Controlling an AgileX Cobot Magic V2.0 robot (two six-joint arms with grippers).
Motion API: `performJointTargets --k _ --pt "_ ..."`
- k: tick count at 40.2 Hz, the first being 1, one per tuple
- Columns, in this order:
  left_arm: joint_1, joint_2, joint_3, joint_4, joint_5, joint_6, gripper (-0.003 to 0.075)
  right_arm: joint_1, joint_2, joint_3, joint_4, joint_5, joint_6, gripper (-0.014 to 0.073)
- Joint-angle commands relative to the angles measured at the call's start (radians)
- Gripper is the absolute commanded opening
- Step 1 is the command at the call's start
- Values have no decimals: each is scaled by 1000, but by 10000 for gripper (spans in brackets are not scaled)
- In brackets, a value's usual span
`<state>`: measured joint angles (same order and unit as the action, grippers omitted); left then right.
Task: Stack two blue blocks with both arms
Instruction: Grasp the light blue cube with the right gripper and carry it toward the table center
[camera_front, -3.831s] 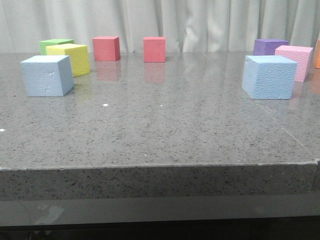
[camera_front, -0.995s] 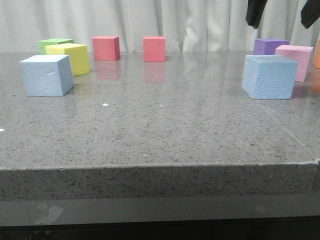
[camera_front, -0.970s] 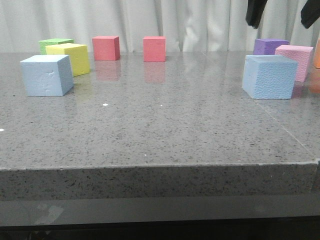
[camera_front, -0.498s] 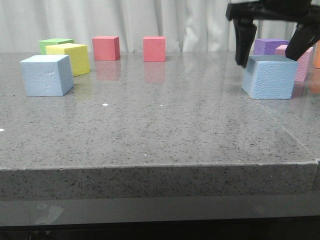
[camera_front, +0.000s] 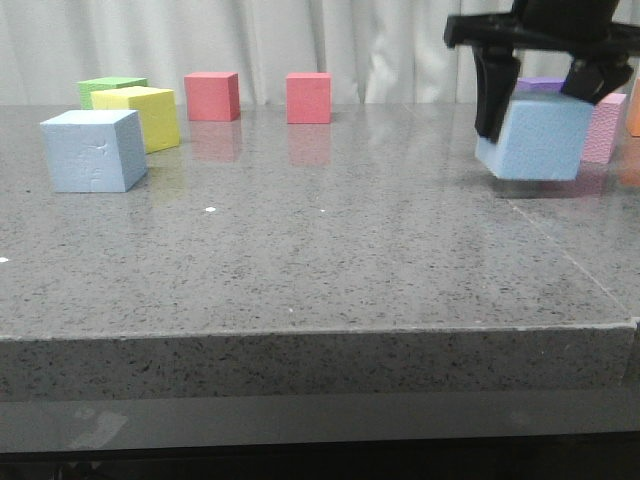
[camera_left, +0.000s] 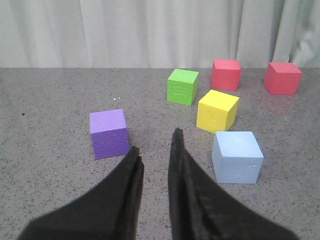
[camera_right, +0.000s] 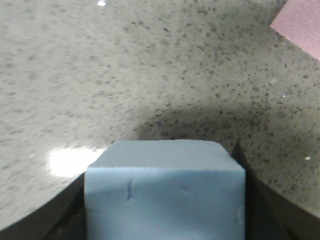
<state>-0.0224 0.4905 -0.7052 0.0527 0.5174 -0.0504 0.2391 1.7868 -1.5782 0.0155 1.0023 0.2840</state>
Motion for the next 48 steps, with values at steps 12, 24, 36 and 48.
performJointTargets --k 12,24,36,48 --pt "-7 10 -28 2 -80 1 134 215 -71 -112 -109 -30 233 414" --pt "-7 10 -28 2 -80 1 134 367 35 -207 -263 -12 416 414" --pt "-7 10 -28 2 -80 1 134 373 113 -207 -258 -21 422 414" --pt "-7 10 -28 2 -80 1 134 373 113 -209 -255 -25 427 596"
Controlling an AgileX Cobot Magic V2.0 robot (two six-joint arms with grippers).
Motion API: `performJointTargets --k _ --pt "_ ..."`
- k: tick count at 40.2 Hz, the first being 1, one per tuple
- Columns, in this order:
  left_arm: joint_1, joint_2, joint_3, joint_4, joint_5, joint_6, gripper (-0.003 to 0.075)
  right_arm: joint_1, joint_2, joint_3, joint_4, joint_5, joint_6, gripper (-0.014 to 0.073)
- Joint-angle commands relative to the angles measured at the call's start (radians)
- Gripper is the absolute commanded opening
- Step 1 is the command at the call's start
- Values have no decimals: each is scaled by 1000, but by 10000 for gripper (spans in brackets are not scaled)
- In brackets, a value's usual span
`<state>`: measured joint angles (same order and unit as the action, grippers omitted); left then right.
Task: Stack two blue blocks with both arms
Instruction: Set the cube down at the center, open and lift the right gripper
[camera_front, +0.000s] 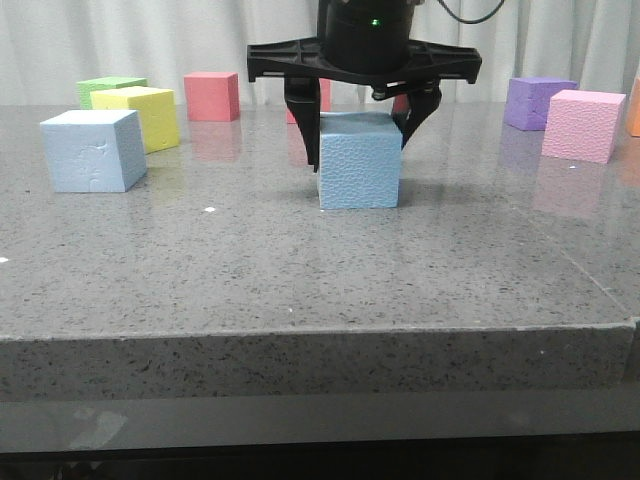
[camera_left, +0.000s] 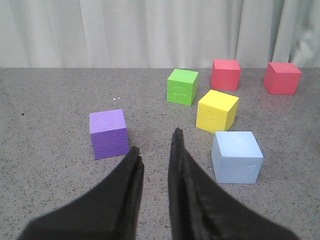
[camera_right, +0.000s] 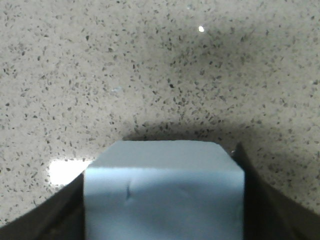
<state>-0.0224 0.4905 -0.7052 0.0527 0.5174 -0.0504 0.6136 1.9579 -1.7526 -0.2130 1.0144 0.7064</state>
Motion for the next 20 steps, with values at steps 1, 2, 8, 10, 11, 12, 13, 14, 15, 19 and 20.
performJointTargets --k 1,2,8,10,11,12,13,14,15,19,20 --pt "-7 10 -28 2 -80 1 134 -1 -58 -37 -24 -35 6 617" --pt "-7 10 -28 2 -80 1 134 -1 -58 -40 -21 -34 6 629" --pt "-7 10 -28 2 -80 1 134 -1 -85 -72 -15 -7 6 636" --pt "-7 10 -28 2 -80 1 134 -1 -105 -86 -15 12 -11 636" --pt "-7 10 -28 2 -80 1 134 -1 -118 -91 -15 23 -42 636" --pt "-7 10 -28 2 -80 1 134 -1 -132 -95 -15 29 -81 636" --pt "-7 10 -28 2 -80 1 134 -1 -147 -95 -15 36 -128 636" --pt "-7 10 -28 2 -80 1 134 -1 -168 -95 -13 49 -190 636" --pt "-7 10 -28 2 -80 1 134 -1 -184 -95 -5 63 -237 636" --pt "-7 10 -28 2 -80 1 134 -22 -268 -74 70 119 -430 636" --pt "-7 10 -28 2 -80 1 134 -32 -288 -63 97 124 -461 636"
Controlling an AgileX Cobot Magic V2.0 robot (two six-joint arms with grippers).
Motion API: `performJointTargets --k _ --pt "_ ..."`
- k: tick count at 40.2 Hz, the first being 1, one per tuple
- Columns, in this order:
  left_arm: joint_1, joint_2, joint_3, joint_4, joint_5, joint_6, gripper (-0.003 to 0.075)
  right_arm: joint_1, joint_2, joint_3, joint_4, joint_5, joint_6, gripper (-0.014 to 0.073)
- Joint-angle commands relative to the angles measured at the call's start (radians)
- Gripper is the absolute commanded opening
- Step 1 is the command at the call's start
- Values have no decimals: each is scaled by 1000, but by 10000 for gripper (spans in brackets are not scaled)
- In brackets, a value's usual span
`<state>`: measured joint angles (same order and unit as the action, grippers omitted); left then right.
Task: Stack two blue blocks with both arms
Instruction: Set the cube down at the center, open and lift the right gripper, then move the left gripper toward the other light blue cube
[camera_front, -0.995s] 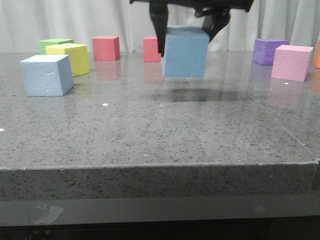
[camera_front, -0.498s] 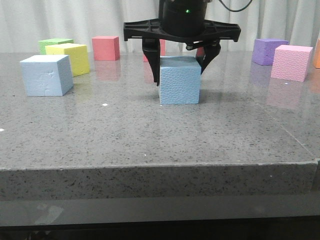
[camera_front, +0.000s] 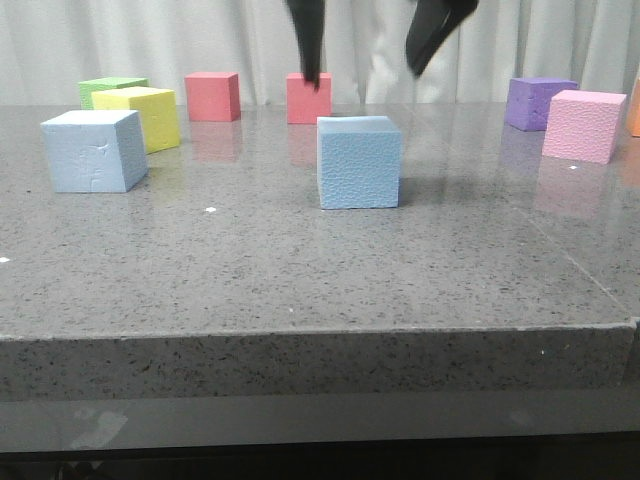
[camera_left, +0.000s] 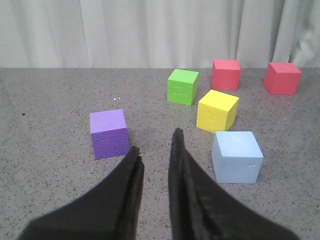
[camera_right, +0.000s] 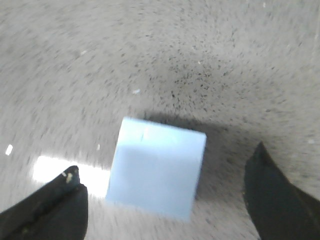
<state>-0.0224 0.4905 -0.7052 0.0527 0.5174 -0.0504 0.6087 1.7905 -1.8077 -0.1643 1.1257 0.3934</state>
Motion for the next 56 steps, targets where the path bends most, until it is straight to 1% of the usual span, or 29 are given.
performJointTargets --k 1,5,8,13,17,23,29,33,40,56 --pt "-7 10 -28 2 -80 1 134 -42 -150 10 88 16 -193 636" --pt "-7 10 -28 2 -80 1 134 -106 -262 112 203 -24 -318 636" --pt "-7 10 -28 2 -80 1 134 -156 -360 218 245 -91 -363 636" --pt "-7 10 -28 2 -80 1 134 -204 -514 399 248 -216 -400 636" --pt "-7 10 -28 2 -80 1 134 -206 -643 549 248 -307 -437 636" --pt "-7 10 -28 2 -80 1 134 -206 -806 729 248 -399 -437 636" --pt "-7 10 -28 2 -80 1 134 -206 -935 858 237 -460 -437 636" --pt "-7 10 -28 2 -80 1 134 -206 -1002 908 236 -504 -437 636" --pt "-7 10 -28 -4 -80 1 134 -206 -1081 930 236 -518 -438 636" --pt "-7 10 -28 -14 -94 1 134 -206 -1091 930 236 -490 -438 636"
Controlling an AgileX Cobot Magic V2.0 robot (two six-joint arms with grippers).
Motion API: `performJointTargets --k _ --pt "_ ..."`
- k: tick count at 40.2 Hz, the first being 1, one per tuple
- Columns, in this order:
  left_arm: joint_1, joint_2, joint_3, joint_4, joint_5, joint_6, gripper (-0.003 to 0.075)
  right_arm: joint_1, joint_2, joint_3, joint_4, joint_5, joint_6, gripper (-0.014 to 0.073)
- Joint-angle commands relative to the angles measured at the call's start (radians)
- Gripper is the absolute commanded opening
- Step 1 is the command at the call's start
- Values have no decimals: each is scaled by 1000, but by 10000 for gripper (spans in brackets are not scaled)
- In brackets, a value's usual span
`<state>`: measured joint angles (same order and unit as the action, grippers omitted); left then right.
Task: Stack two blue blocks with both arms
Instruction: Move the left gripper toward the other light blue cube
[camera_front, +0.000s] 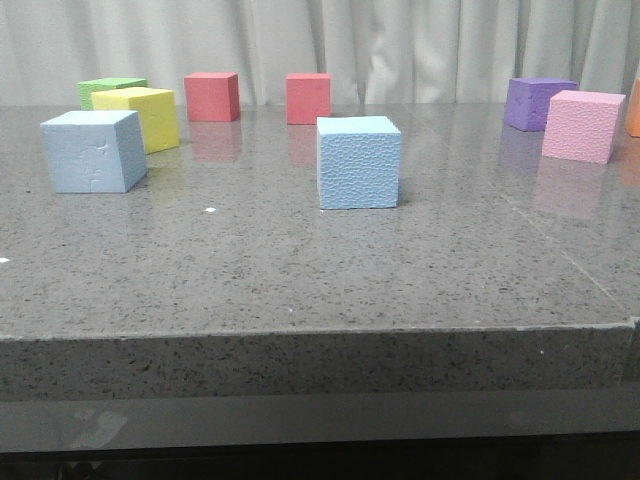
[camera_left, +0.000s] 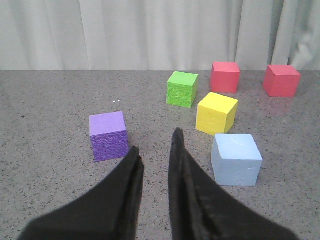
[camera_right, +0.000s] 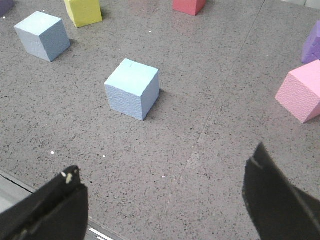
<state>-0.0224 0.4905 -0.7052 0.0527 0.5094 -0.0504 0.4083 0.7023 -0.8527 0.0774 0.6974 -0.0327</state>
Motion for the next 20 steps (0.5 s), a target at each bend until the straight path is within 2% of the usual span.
performJointTargets --k 1,16,20 --pt "-7 10 -28 -22 -91 -1 134 -6 -3 -25 -6 -62 -12 636" --pt "-7 10 -28 -58 -196 -1 135 -6 -3 -25 -6 -61 -12 636" --pt "-7 14 -28 -53 -207 1 185 -6 -3 -25 -6 -61 -12 636"
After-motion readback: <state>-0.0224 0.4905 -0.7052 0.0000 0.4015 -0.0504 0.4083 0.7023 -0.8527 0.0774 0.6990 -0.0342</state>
